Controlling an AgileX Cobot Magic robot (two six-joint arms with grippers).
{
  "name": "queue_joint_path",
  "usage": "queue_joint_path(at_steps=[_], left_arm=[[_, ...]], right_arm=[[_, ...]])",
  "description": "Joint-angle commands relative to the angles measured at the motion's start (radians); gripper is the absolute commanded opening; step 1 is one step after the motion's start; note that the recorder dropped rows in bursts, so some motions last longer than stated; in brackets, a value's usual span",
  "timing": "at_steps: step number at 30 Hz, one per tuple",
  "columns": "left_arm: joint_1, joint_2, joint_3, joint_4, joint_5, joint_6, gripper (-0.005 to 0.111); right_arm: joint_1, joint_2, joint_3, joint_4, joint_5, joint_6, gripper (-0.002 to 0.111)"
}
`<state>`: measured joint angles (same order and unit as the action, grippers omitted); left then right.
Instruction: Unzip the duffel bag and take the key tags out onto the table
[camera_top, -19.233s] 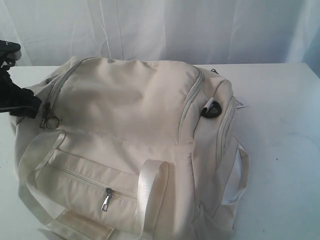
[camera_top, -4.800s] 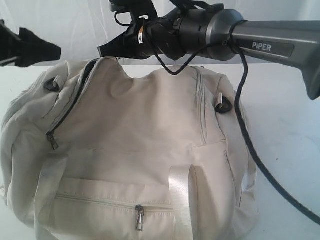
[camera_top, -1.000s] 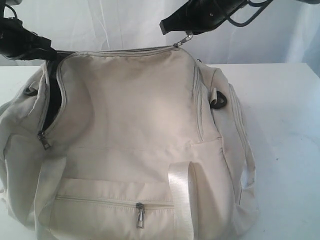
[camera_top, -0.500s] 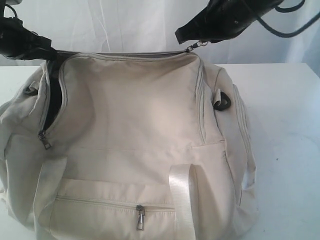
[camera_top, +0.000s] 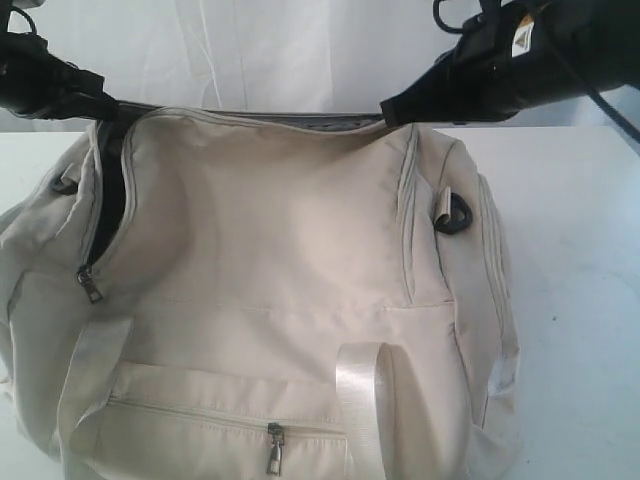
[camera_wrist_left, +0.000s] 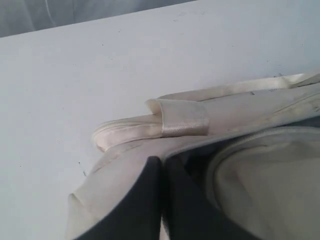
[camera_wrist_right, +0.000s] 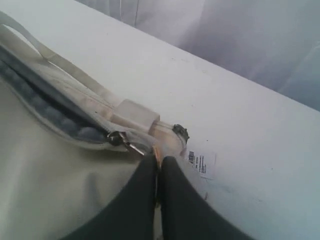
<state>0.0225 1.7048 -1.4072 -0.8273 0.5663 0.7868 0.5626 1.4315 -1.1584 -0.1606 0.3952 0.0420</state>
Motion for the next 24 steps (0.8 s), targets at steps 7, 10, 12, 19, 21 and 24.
queue_joint_path(at_steps=[7,10,12,19,21,24], left_arm=[[0.025,-0.051,-0.006,0.022,-0.080,0.035,0.009],[0.025,-0.082,-0.043,0.022,-0.080,0.043,0.025],[0.025,-0.101,-0.074,0.013,-0.066,0.052,0.040],[-0.022,-0.109,-0.163,-0.087,0.263,0.285,0.061],[-0.079,-0.109,-0.163,-0.089,0.297,0.393,0.061],[-0.169,-0.109,-0.163,-0.085,0.295,0.516,0.061]], right_arm=[[-0.024,-0.008,0.066,-0.056,-0.205,0.009,0.000],[-0.024,0.008,0.066,-0.056,-0.244,0.013,0.000],[-0.024,0.026,0.066,-0.056,-0.262,0.026,0.000],[-0.024,0.061,0.066,-0.054,-0.310,0.097,0.000],[-0.024,0.061,0.066,-0.054,-0.314,0.097,0.000],[-0.024,0.061,0.066,-0.052,-0.312,0.097,0.000]])
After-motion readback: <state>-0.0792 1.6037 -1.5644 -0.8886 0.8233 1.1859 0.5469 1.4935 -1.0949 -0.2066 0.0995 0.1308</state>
